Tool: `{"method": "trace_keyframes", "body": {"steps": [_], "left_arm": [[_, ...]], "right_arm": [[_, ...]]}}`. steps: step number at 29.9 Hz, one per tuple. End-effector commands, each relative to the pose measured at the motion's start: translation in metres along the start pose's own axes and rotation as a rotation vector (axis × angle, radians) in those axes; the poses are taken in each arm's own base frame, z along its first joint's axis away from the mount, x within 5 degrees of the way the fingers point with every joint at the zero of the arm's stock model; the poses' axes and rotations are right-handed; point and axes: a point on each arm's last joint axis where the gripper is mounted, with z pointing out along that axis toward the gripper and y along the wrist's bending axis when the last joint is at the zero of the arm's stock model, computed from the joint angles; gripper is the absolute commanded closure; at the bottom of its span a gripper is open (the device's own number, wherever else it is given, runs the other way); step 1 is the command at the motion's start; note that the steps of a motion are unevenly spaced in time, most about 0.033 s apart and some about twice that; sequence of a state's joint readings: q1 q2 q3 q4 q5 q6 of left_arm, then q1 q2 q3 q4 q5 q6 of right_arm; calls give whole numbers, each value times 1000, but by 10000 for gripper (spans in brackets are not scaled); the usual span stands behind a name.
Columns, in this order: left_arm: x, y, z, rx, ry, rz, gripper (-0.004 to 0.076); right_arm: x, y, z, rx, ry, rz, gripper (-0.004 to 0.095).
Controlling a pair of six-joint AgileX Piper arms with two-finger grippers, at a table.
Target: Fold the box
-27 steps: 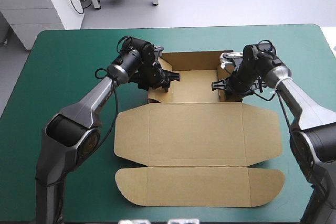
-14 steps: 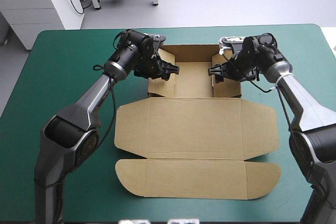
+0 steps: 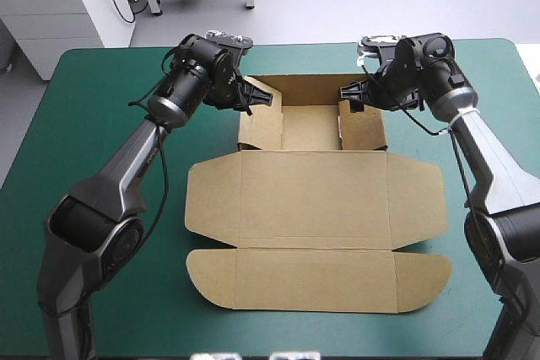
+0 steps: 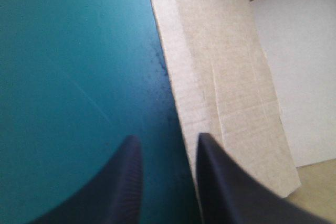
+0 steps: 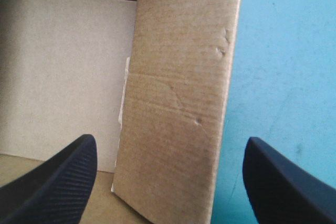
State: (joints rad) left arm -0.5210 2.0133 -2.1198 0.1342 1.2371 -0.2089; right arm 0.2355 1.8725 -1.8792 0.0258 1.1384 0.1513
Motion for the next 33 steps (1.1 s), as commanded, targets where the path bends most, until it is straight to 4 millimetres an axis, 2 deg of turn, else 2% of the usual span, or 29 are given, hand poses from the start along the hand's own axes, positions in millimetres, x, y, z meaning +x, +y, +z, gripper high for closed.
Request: {"method": "trace_keyframes", "body": {"steps": [1, 6, 12, 18, 23, 31, 33], "left_arm": [[0, 8, -74, 3, -116, 0, 714], [11, 13, -119, 41, -186, -36, 730], [55, 27, -156, 28, -178, -45, 730], [113, 40, -171, 11, -140, -50, 730], [166, 51, -185, 30, -199, -72, 730], [240, 60, -179, 79, -276, -93, 730], [259, 62, -172, 80, -276, -84, 731]], "right_arm": [[-5, 0, -41, 3, -58, -10, 193], [-2, -2, -44, 27, -22, -26, 193], [-2, -3, -41, 42, -19, -31, 193], [-3, -4, -26, 55, 9, -34, 193], [3, -5, -7, 61, 51, -31, 193], [21, -8, 24, 64, 108, -28, 194], [24, -9, 29, 64, 121, -28, 194]]}}
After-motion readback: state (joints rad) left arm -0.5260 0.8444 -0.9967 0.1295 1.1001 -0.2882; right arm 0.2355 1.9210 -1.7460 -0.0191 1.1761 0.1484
